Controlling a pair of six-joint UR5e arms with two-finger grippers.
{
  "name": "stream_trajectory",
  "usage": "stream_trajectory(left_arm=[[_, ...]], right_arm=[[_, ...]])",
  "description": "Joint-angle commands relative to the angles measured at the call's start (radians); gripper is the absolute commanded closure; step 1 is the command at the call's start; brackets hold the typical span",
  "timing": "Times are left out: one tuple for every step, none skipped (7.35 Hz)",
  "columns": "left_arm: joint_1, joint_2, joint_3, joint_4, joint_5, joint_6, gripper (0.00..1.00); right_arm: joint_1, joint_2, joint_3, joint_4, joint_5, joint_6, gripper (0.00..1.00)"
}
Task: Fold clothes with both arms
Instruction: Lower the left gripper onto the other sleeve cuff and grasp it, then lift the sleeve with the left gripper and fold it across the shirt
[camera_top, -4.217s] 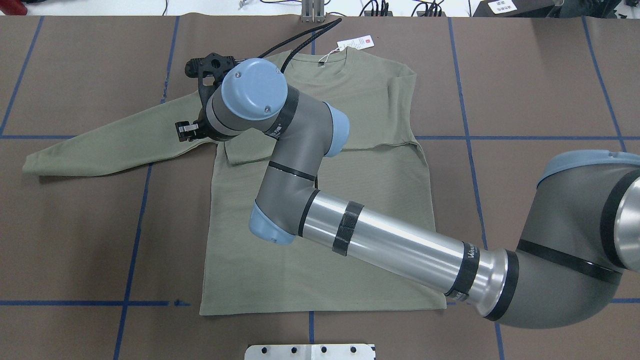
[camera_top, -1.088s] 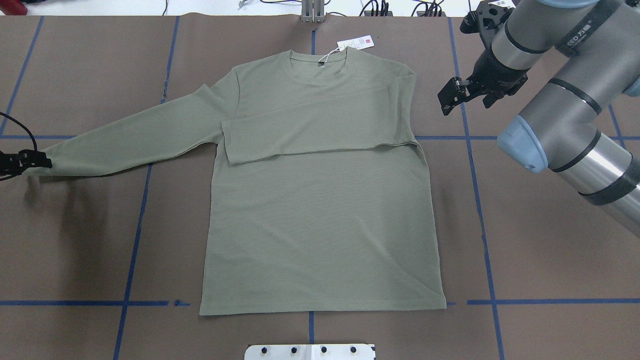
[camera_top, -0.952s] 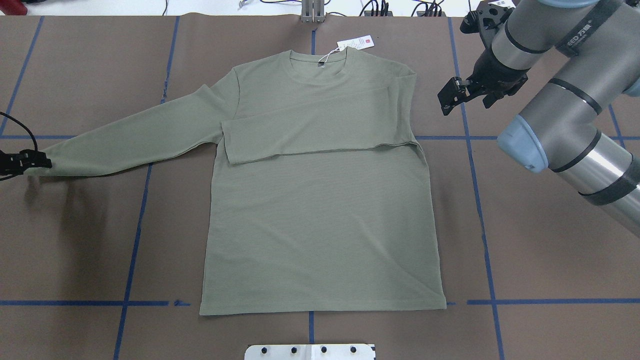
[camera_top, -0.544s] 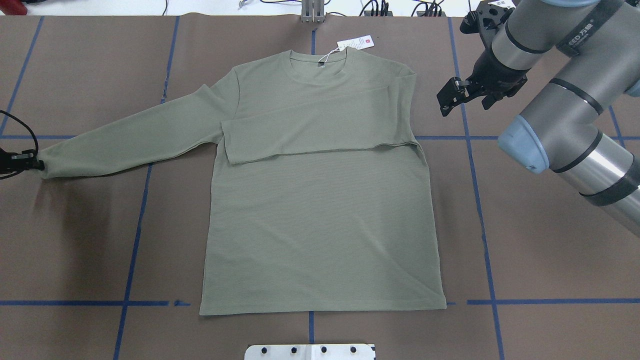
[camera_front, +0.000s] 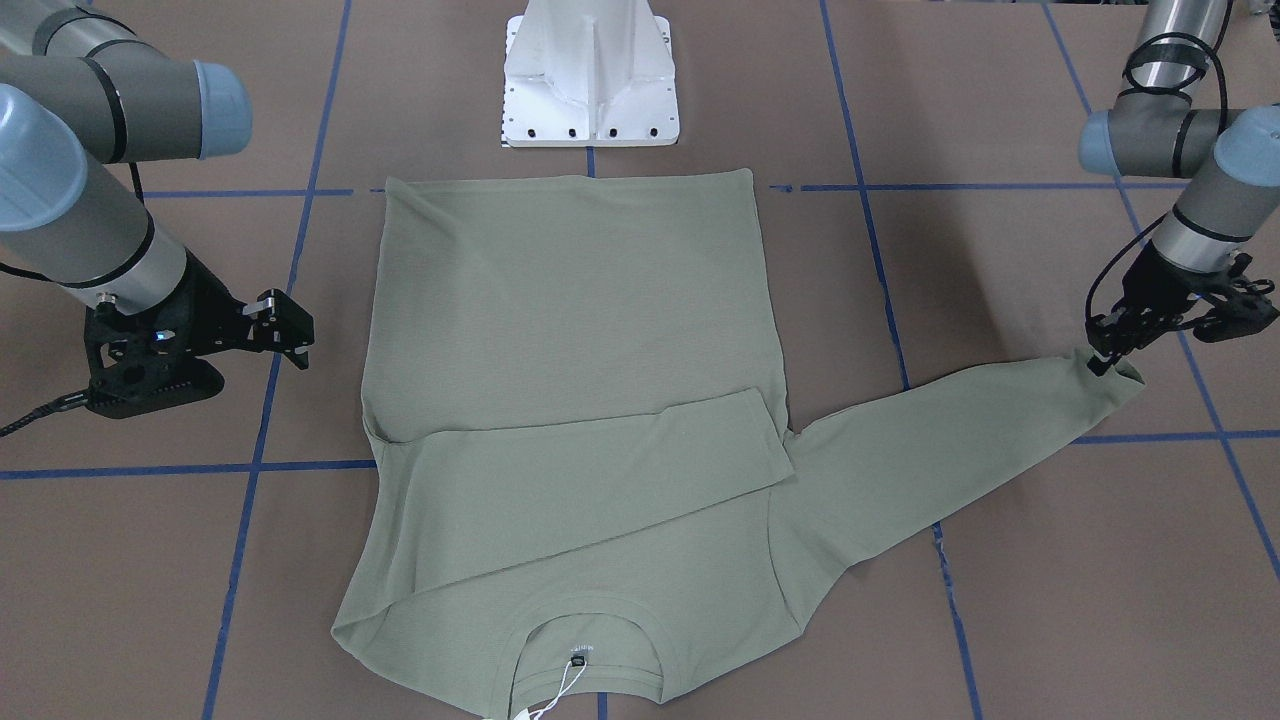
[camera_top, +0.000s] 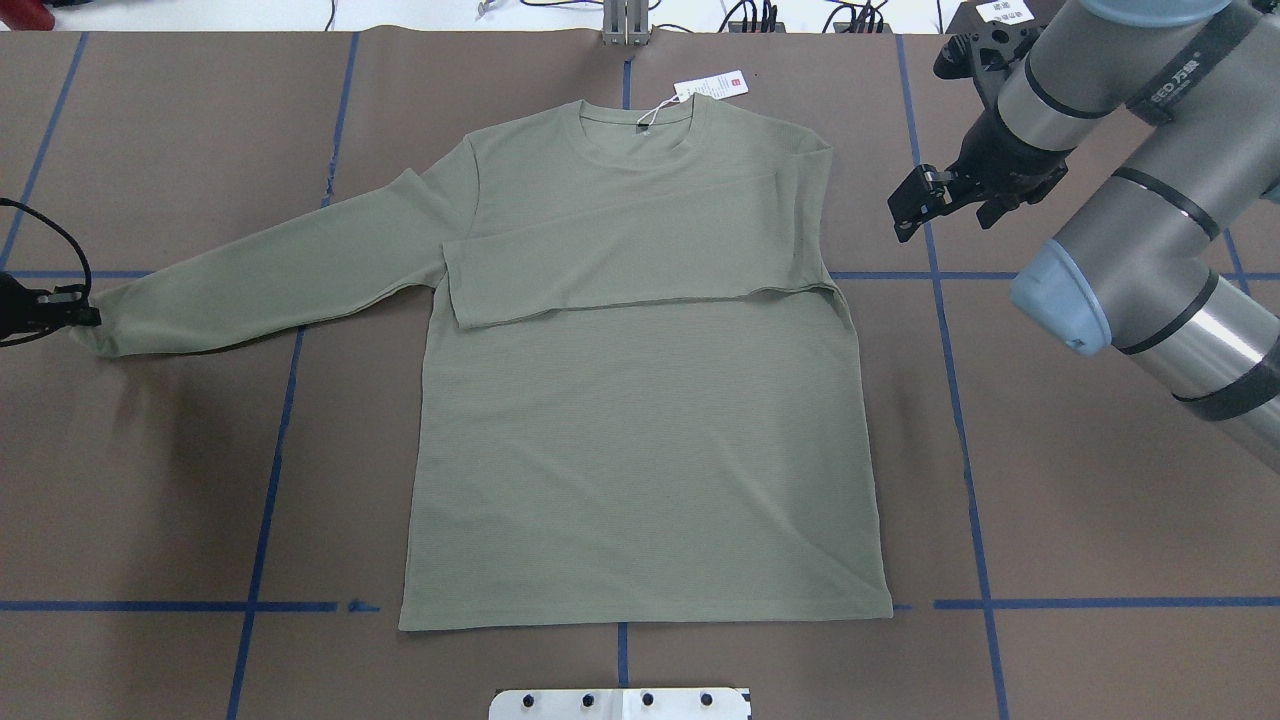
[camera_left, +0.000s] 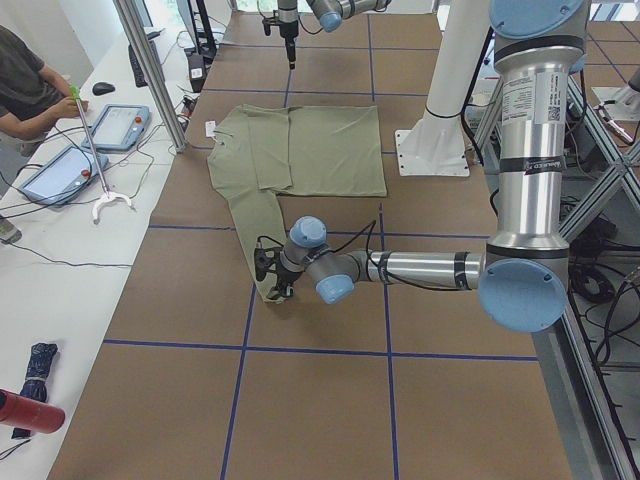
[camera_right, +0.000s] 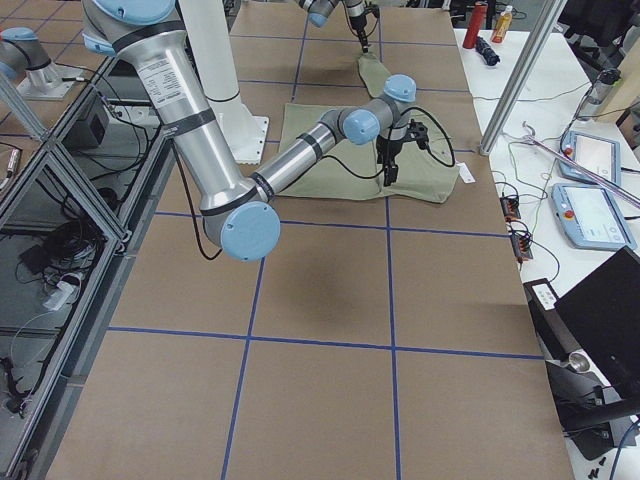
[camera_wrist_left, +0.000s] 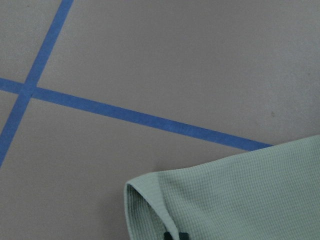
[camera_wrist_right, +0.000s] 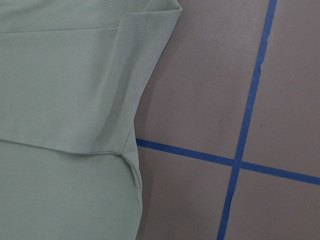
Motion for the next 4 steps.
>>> stream_trajectory(left_arm=[[0.000, -0.113, -0.165, 0.312, 0.000, -0.002, 1.00], [0.001, -0.234, -0.191, 0.462, 0.017, -0.002, 1.00], [0.010, -0.358, -0.183, 0.593, 0.045, -0.039, 1.00], [0.053, -0.469, -0.163, 0.675, 0.048, -0.133, 1.00]], right_arm=[[0.009, -0.047, 0.022, 0.000, -0.001, -0.004, 0.00], [0.016, -0.059, 0.022, -0.002, -0.006, -0.004, 0.00], [0.024, -0.075, 0.019, -0.002, -0.010, -0.034, 0.00], [0.041, -0.099, 0.017, 0.001, -0.009, -0.086, 0.00]])
